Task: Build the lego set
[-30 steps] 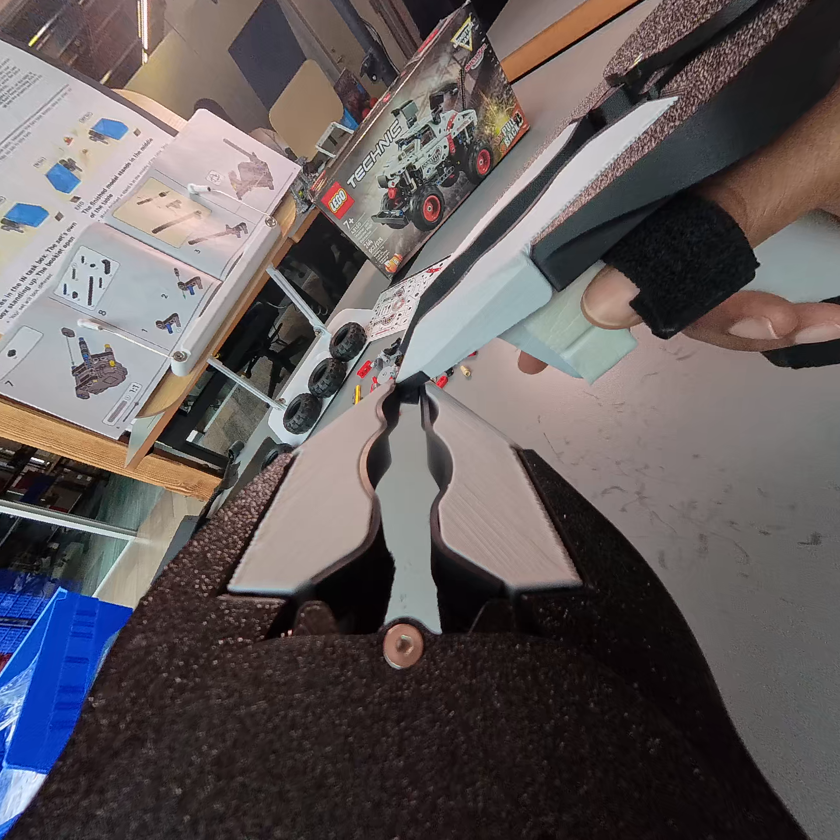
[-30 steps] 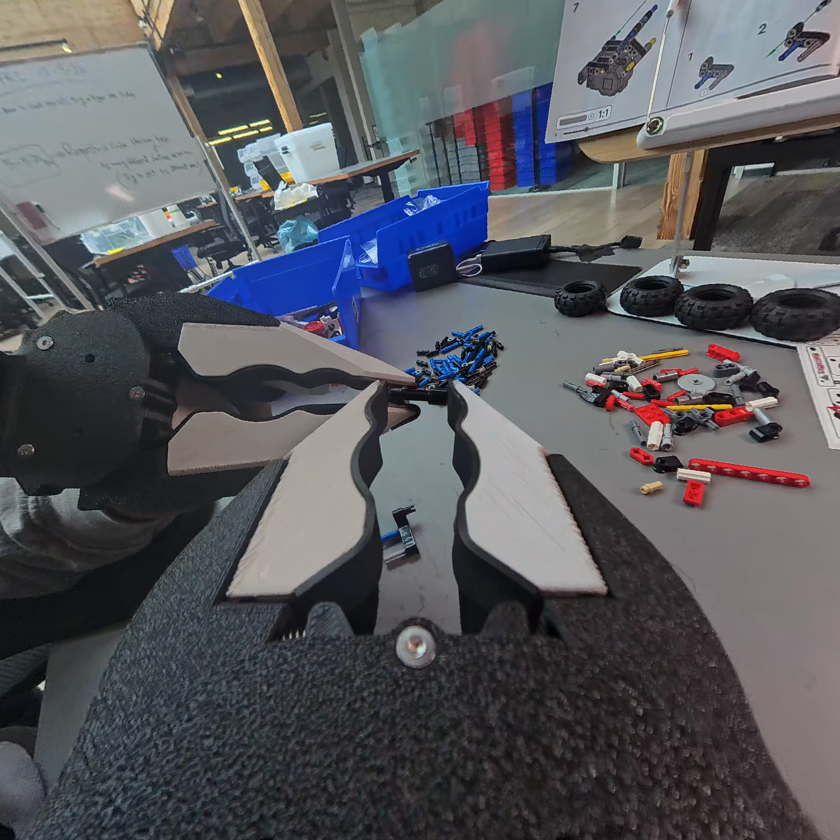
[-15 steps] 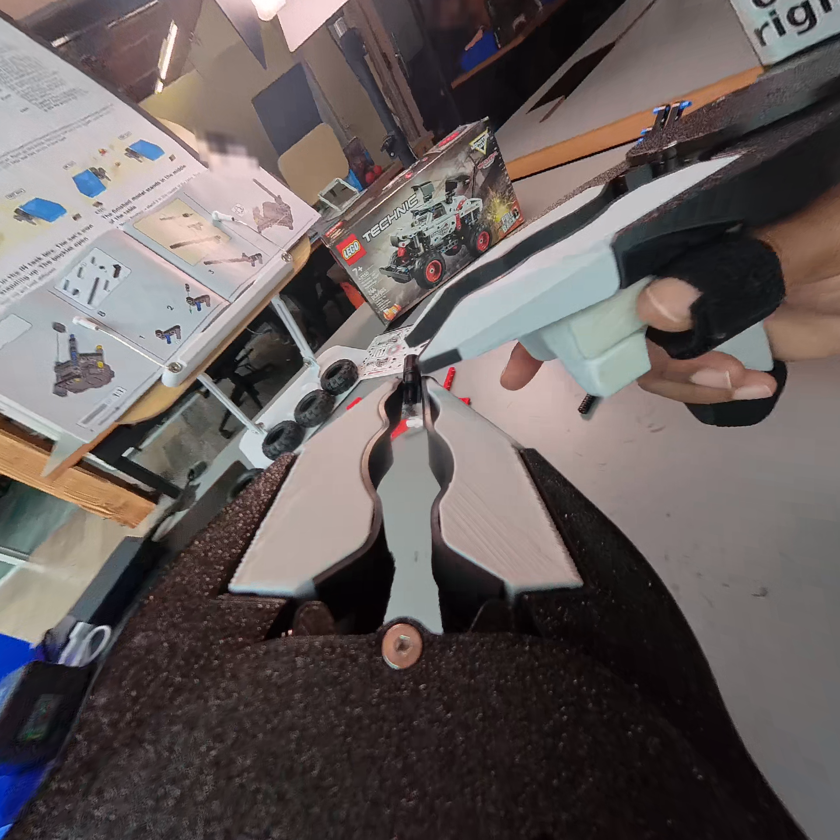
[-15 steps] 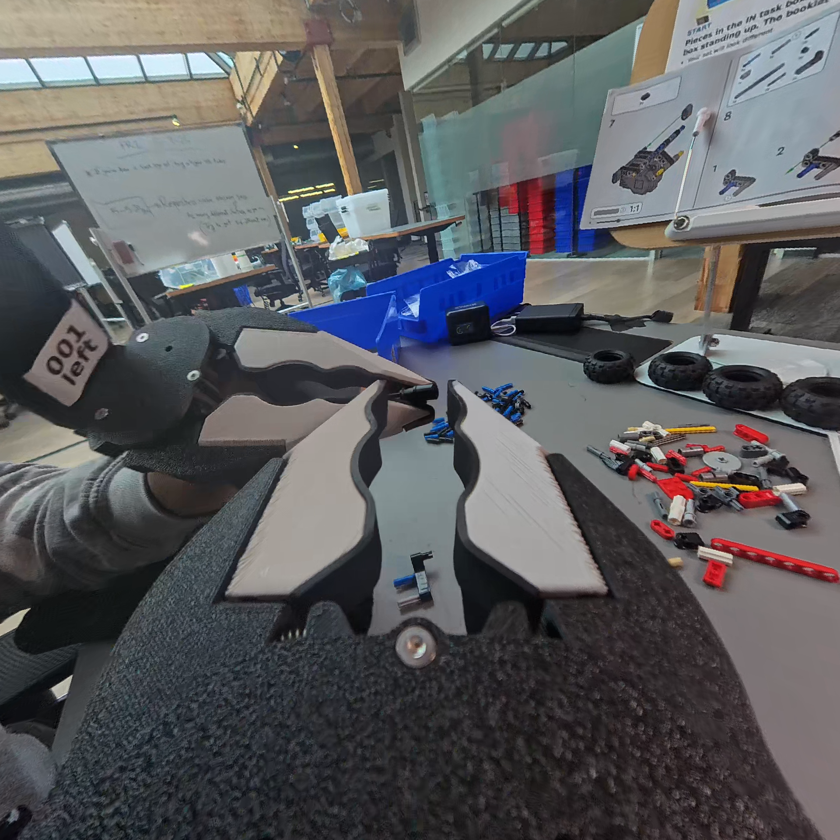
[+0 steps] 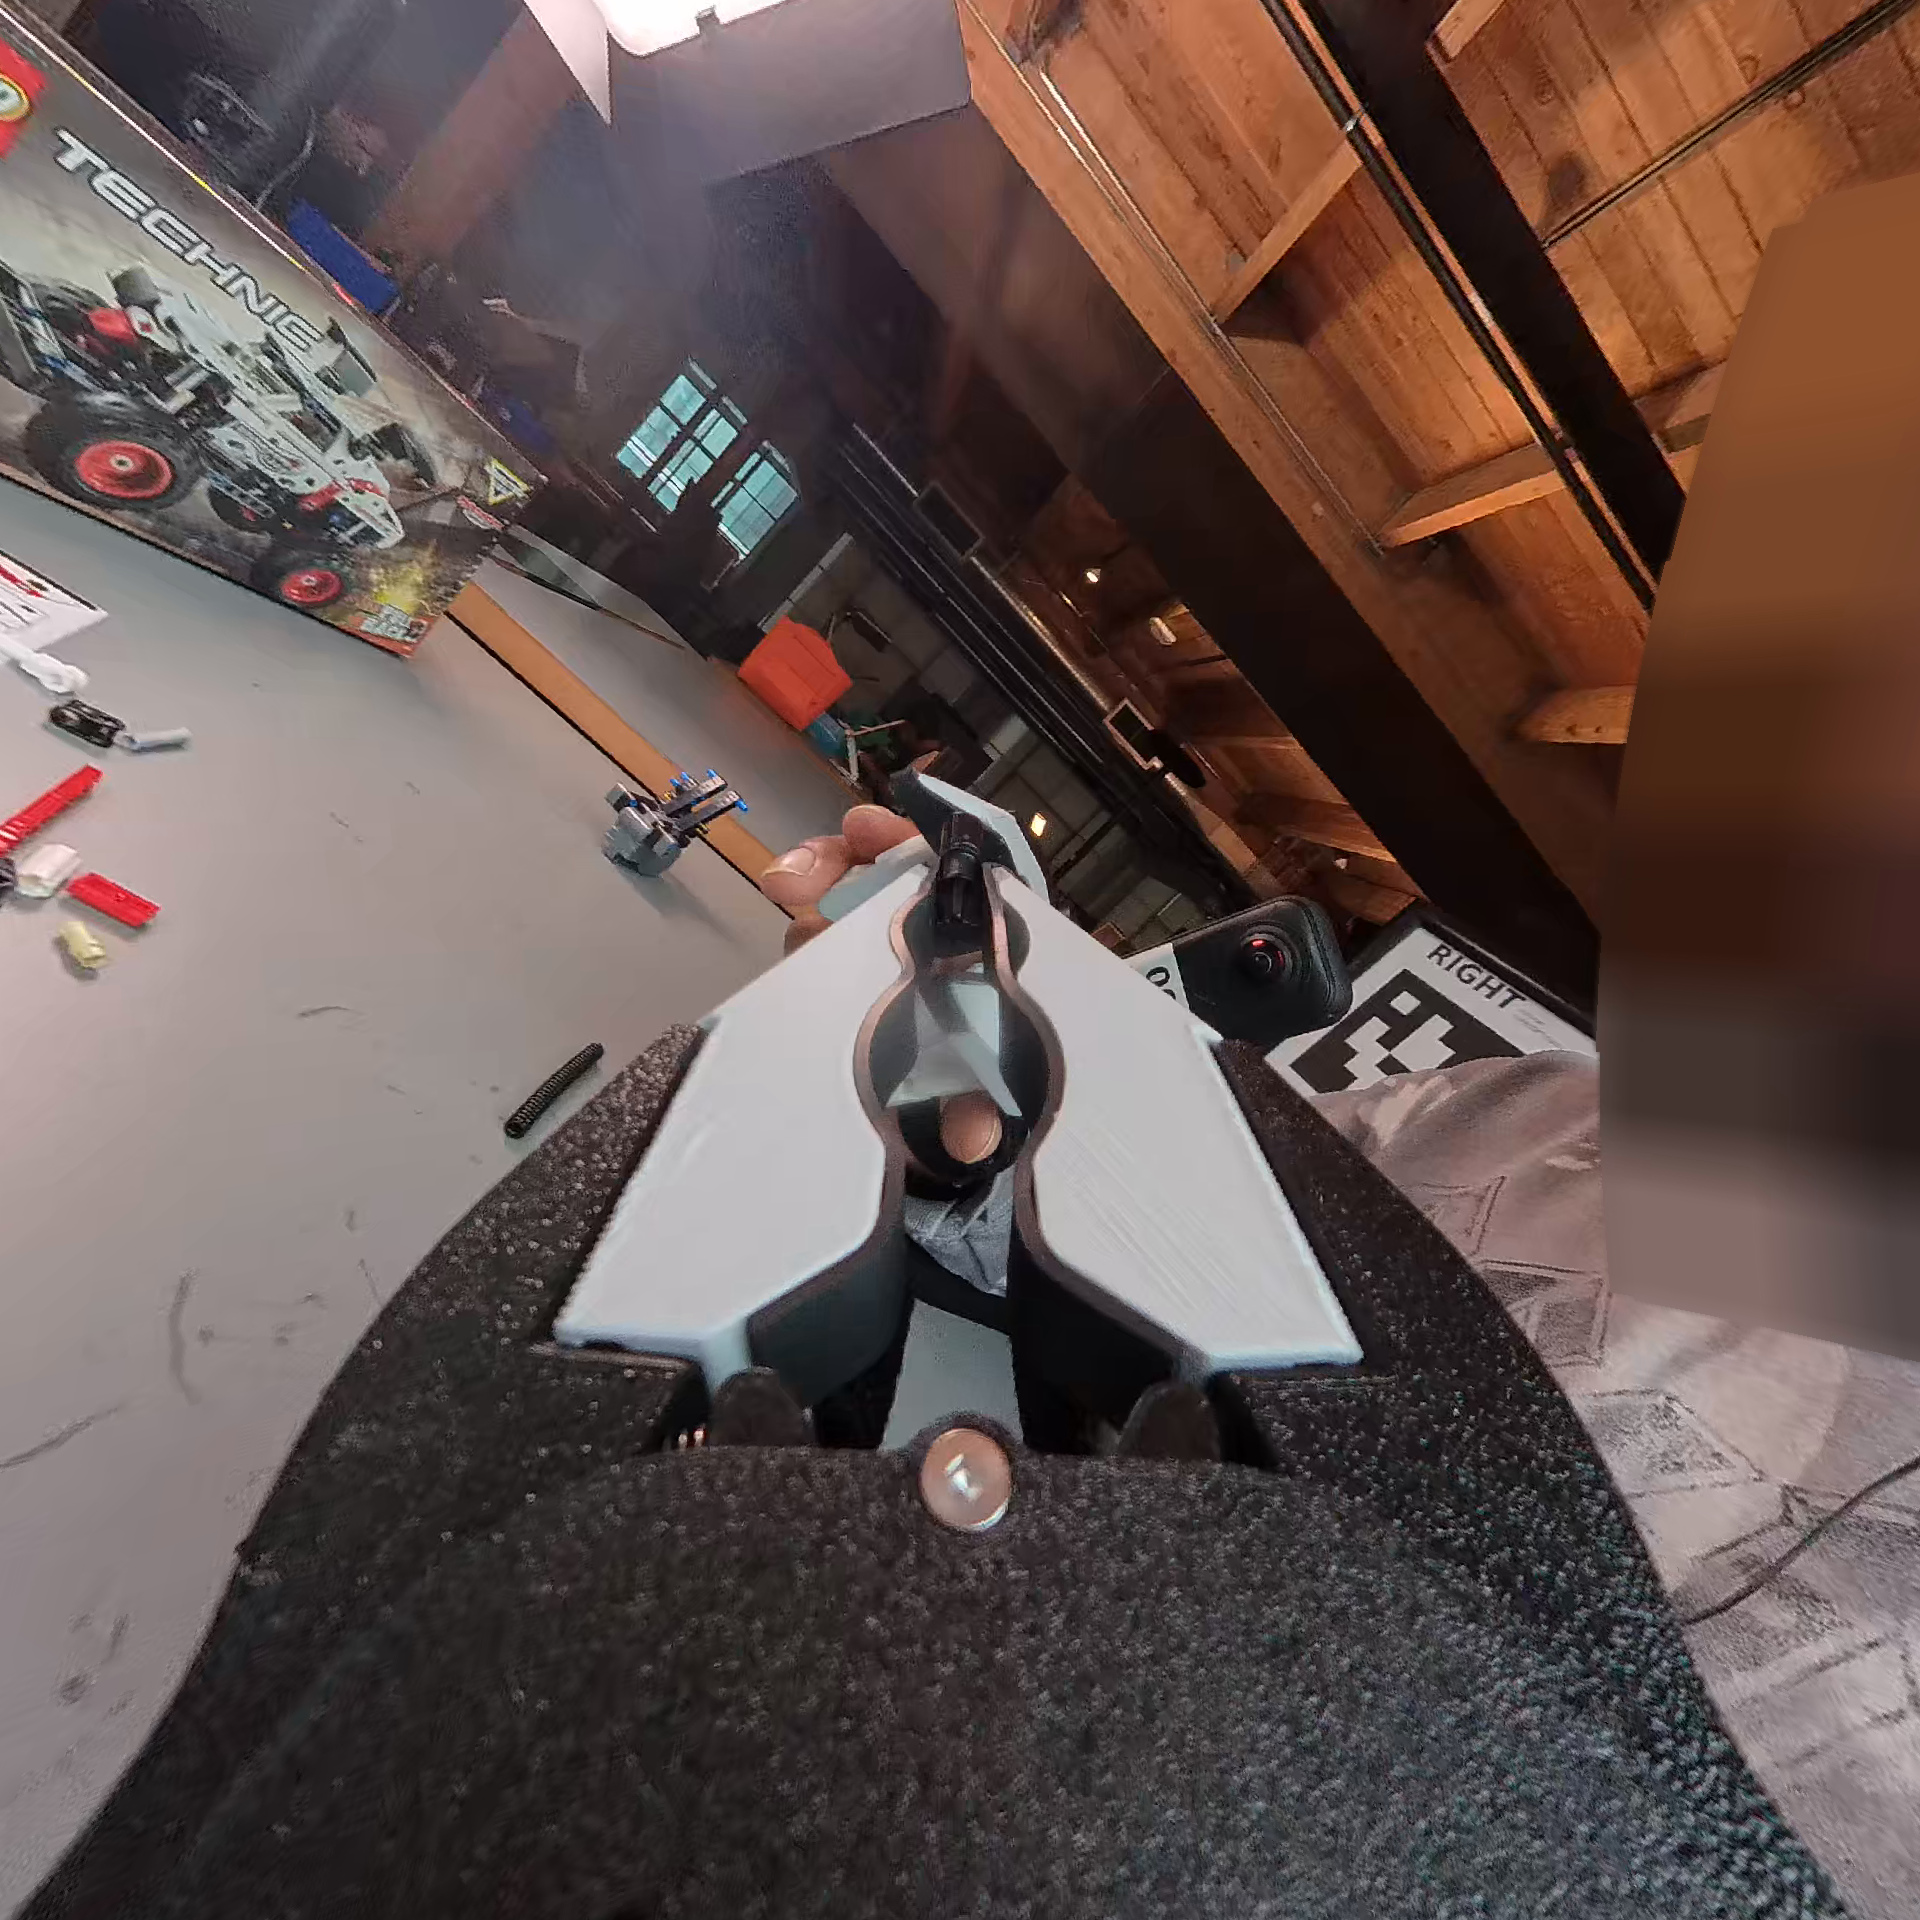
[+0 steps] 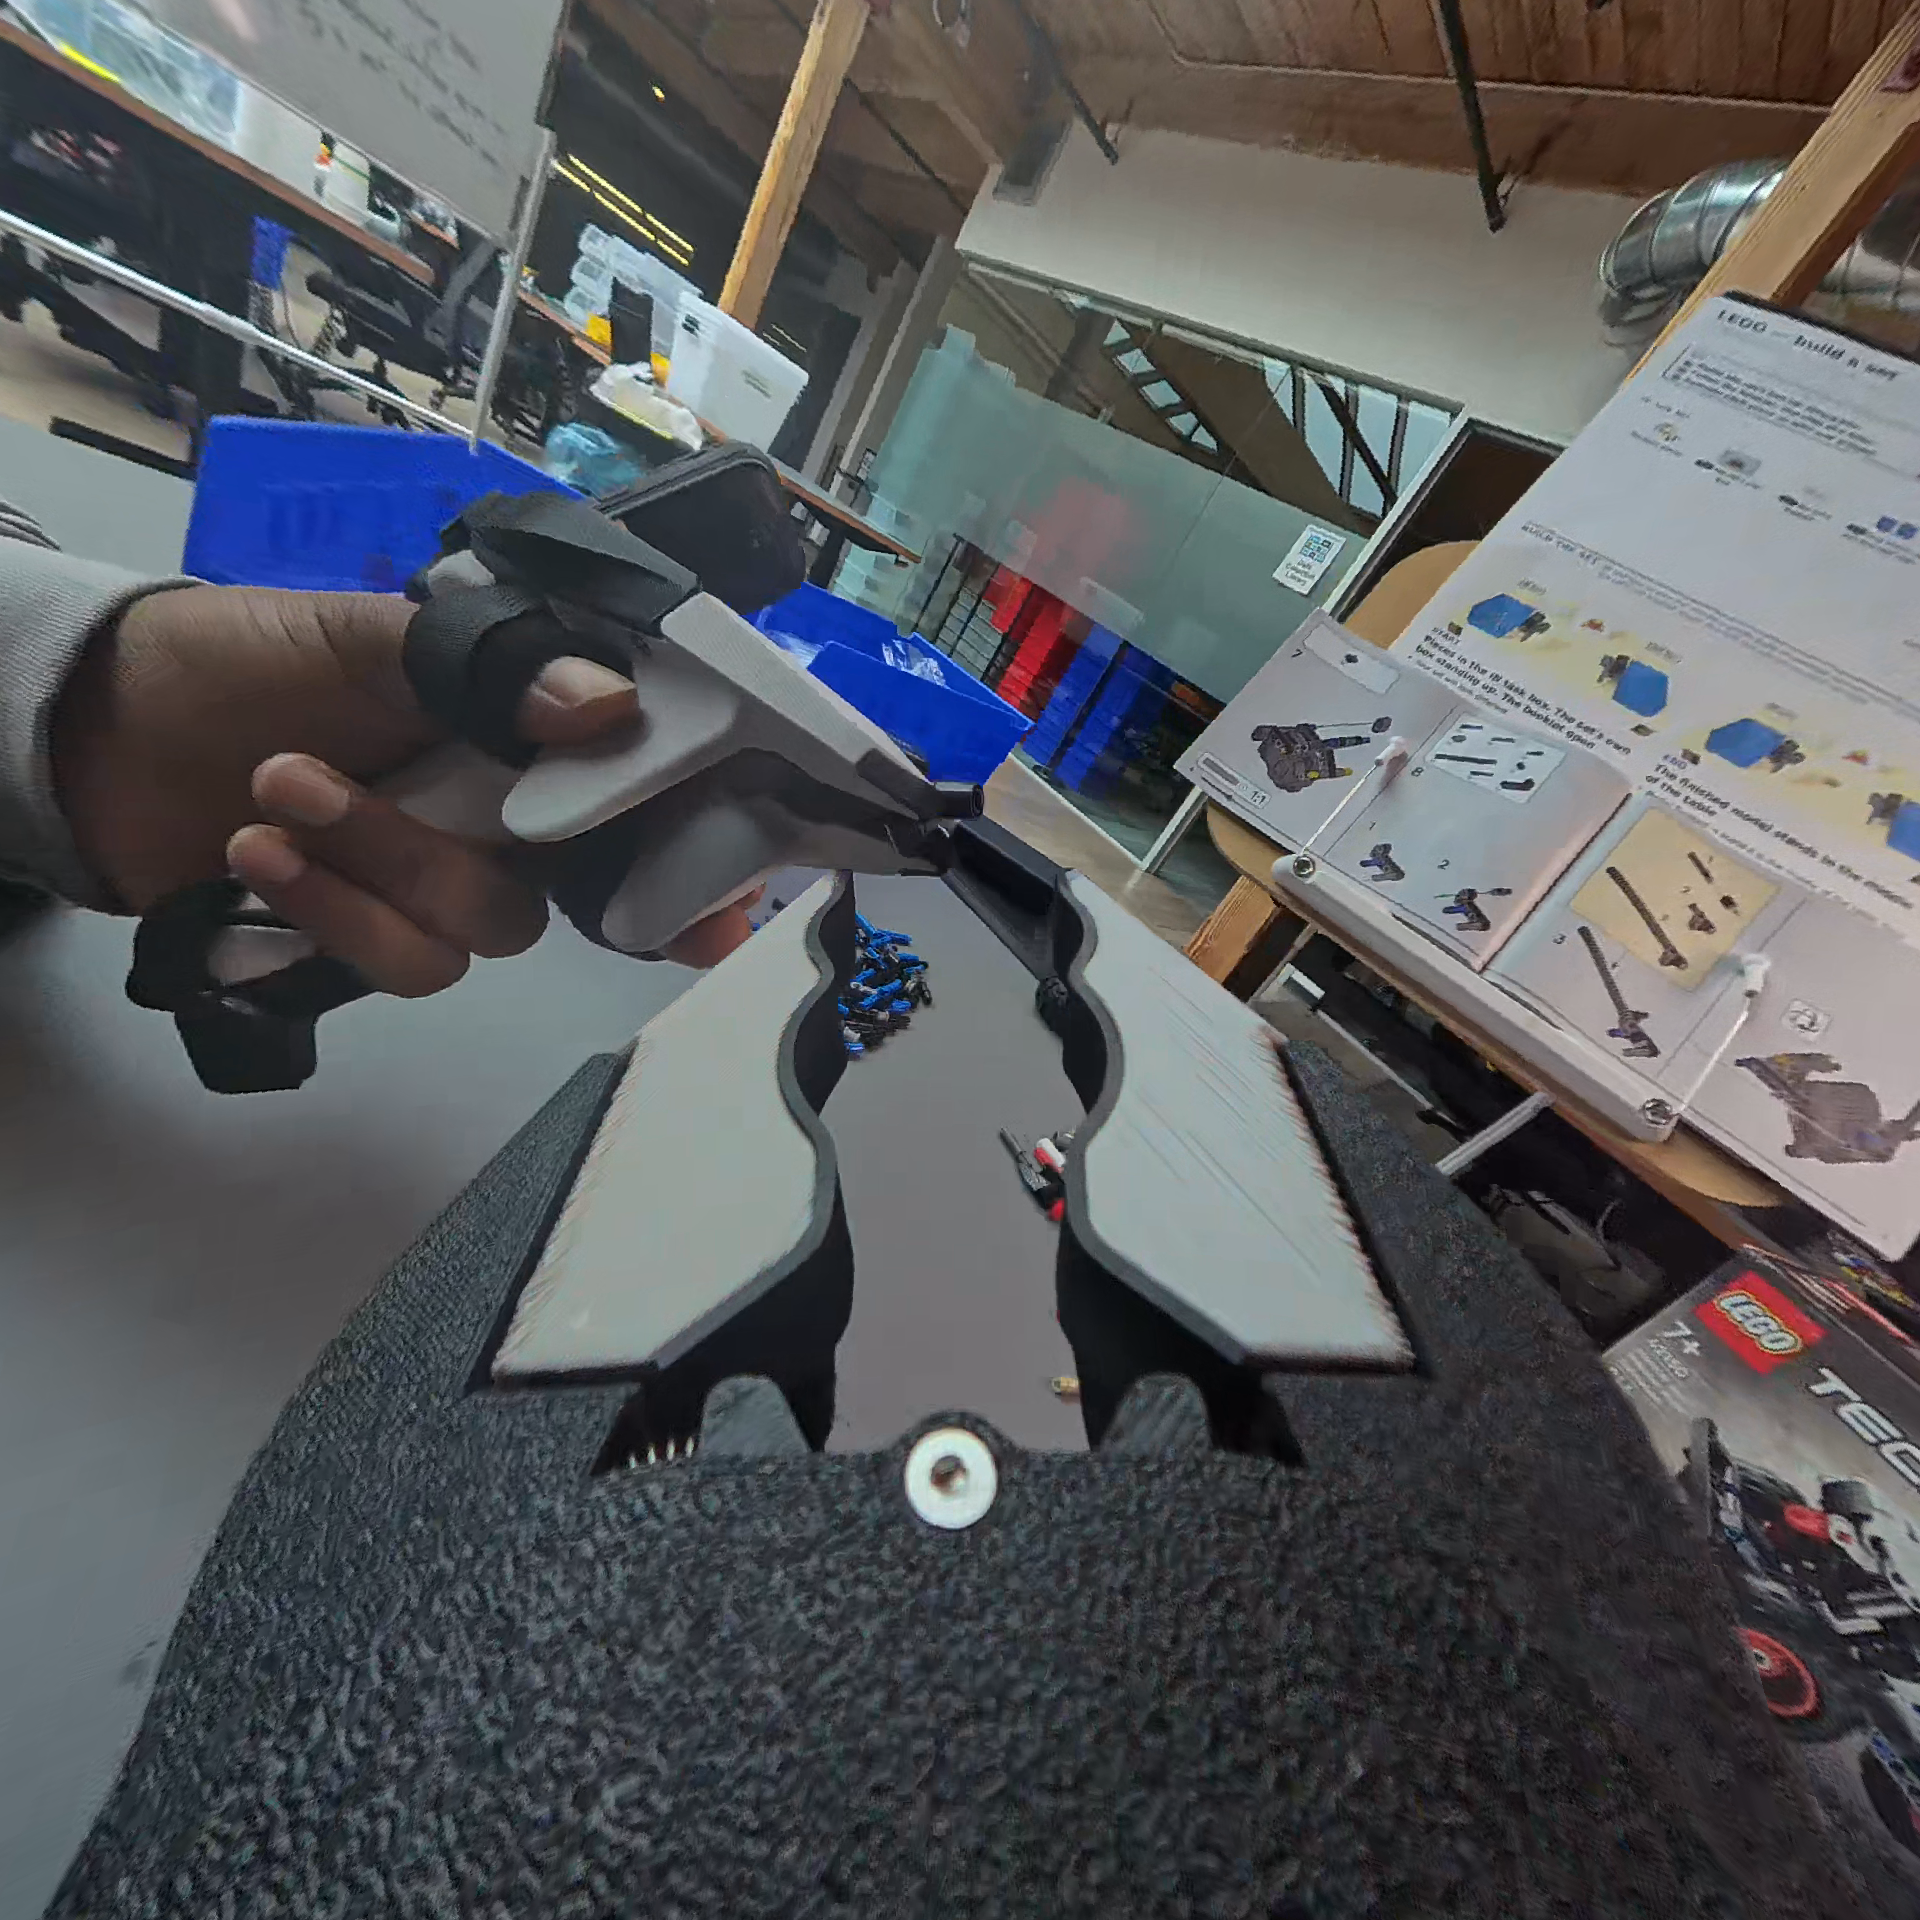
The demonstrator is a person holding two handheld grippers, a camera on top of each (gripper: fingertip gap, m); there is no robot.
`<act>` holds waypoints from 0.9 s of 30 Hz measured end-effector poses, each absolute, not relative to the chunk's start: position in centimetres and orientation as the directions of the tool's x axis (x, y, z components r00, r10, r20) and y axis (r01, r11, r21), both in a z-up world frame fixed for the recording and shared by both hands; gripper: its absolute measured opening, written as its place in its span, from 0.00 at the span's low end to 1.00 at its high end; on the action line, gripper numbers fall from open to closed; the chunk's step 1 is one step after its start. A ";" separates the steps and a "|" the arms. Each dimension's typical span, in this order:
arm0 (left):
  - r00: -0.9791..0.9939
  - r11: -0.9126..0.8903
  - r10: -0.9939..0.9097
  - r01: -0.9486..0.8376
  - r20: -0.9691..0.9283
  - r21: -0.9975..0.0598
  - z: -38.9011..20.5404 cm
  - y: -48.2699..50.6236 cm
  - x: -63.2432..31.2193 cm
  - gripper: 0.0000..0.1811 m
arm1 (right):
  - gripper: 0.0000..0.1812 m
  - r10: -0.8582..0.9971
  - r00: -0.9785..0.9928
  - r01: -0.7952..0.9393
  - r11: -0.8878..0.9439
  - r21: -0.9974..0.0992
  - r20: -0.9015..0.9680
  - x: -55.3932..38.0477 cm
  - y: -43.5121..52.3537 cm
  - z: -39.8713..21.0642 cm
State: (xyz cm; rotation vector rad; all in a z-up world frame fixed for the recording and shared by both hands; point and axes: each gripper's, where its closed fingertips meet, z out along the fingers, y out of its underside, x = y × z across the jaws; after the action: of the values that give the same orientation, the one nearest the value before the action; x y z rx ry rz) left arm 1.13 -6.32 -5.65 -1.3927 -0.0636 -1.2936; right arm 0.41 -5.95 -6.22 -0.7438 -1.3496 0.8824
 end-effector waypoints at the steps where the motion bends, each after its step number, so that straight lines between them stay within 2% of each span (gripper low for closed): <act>1: 0.362 -0.338 -0.616 0.681 0.700 -0.650 -5.7 -6.3 1.5 0.04 | 0.21 0.853 0.018 -0.108 0.520 -0.847 0.521 0.4 -6.2 -6.1; 3: 0.333 -0.360 -0.622 0.682 0.709 -0.637 -5.7 -6.4 2.1 0.04 | 0.20 0.818 0.036 -0.102 0.575 -0.812 0.575 0.3 -6.6 -6.1; 5: 0.334 -0.362 -0.625 0.676 0.705 -0.641 -5.8 -6.4 2.5 0.04 | 0.15 0.784 0.063 -0.101 0.620 -0.778 0.617 0.3 -6.9 -6.1; 15: 0.341 -0.428 -0.563 0.660 0.753 -0.618 -7.2 -6.1 2.5 0.03 | 0.12 0.699 0.074 -0.041 0.714 -0.699 0.711 0.3 -6.9 -7.6; 17: 0.337 -0.436 -0.552 0.663 0.763 -0.609 -7.4 -5.9 2.3 0.03 | 0.12 0.714 0.068 -0.028 0.700 -0.714 0.697 0.0 -6.8 -7.9; 20: 0.348 -0.445 -0.537 0.657 0.768 -0.609 -7.7 -5.5 2.0 0.03 | 0.12 0.796 0.038 -0.031 0.605 -0.796 0.604 -0.4 -6.5 -8.2; 24: 0.377 -0.496 -0.525 0.593 0.764 -0.634 -8.7 -5.9 2.5 0.03 | 0.15 0.721 0.004 -0.060 0.692 -0.720 0.693 0.0 -6.9 -8.7; 26: 0.384 -0.543 -0.532 0.530 0.755 -0.652 -9.3 -6.3 3.2 0.03 | 0.18 0.699 -0.073 -0.072 0.708 -0.703 0.711 0.3 -7.8 -9.6; 27: 0.384 -0.566 -0.534 0.499 0.753 -0.656 -9.7 -6.5 3.6 0.03 | 0.15 0.695 -0.093 -0.081 0.708 -0.701 0.713 0.6 -8.0 -9.7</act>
State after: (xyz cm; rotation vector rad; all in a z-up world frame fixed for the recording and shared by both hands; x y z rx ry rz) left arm 3.60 -6.49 -9.71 -1.6930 0.0320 -1.3624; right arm 0.61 -7.99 -9.73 -0.5213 -1.5388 0.7004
